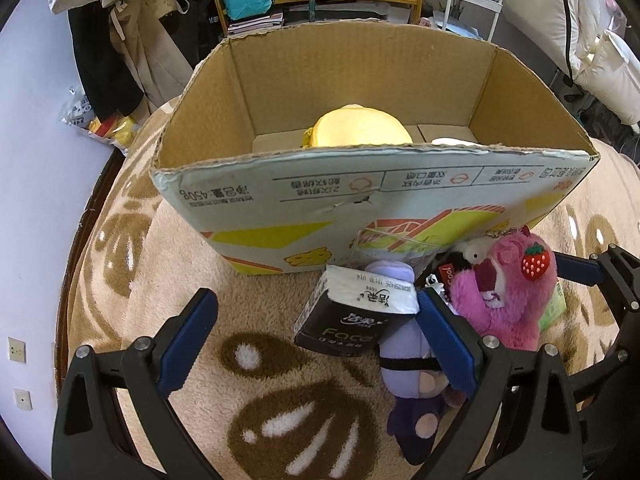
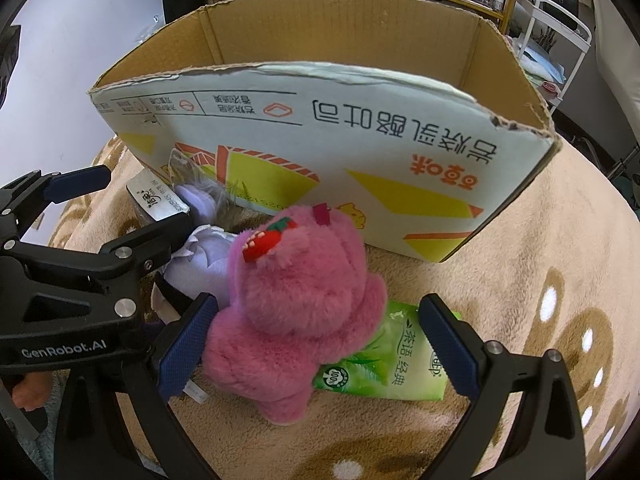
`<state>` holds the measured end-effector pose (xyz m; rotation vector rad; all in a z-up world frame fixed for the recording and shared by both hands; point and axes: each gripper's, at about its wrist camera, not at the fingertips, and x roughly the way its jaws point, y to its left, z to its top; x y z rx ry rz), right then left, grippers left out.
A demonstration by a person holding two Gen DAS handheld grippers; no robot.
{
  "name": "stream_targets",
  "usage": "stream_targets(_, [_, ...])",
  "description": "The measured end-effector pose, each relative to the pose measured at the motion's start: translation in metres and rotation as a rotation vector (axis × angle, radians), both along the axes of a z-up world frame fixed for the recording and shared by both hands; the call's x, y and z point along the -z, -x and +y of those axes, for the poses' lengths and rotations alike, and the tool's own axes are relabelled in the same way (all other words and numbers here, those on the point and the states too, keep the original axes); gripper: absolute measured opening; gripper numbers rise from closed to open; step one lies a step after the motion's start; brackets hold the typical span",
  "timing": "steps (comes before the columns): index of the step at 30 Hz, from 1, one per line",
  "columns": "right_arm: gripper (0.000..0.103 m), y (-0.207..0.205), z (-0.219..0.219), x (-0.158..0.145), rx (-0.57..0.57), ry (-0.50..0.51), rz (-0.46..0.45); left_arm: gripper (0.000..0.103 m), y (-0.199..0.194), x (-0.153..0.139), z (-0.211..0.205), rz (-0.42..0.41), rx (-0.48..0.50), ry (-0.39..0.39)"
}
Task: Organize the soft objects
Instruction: 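Grasp the black tissue box with the left tool while the right tool grasps the pink bear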
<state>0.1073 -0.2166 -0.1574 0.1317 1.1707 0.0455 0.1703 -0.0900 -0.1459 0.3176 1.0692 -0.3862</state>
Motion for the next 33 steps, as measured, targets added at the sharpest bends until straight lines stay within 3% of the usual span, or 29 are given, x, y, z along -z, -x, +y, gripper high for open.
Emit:
stream_targets(7, [0.103, 0.000, 0.000, 0.000, -0.001, 0.000, -0.001, 0.087, 0.002, -0.001, -0.002, 0.002, 0.016, 0.013])
stream_targets(10, [0.103, 0.000, -0.001, 0.001, -0.009, -0.002, -0.008, 0.075, 0.005, -0.001, -0.004, 0.002, 0.033, 0.022])
stream_targets(14, [0.103, 0.001, -0.001, 0.001, -0.020, -0.005, -0.009, 0.052, 0.008, 0.001, -0.009, 0.013, 0.061, 0.020])
stream_targets(18, [0.100, 0.000, 0.000, 0.002, -0.036, -0.018, -0.001, 0.049, 0.009, 0.002, -0.009, 0.028, 0.051, 0.023])
stream_targets(23, [0.081, 0.000, 0.004, -0.003, -0.072, -0.030, -0.016, 0.049, 0.006, 0.001, -0.001, 0.040, 0.007, 0.041])
stream_targets(33, [0.066, 0.004, -0.004, -0.011, -0.034, -0.043, -0.018, 0.049, 0.014, -0.011, 0.012, -0.005, -0.046, 0.026])
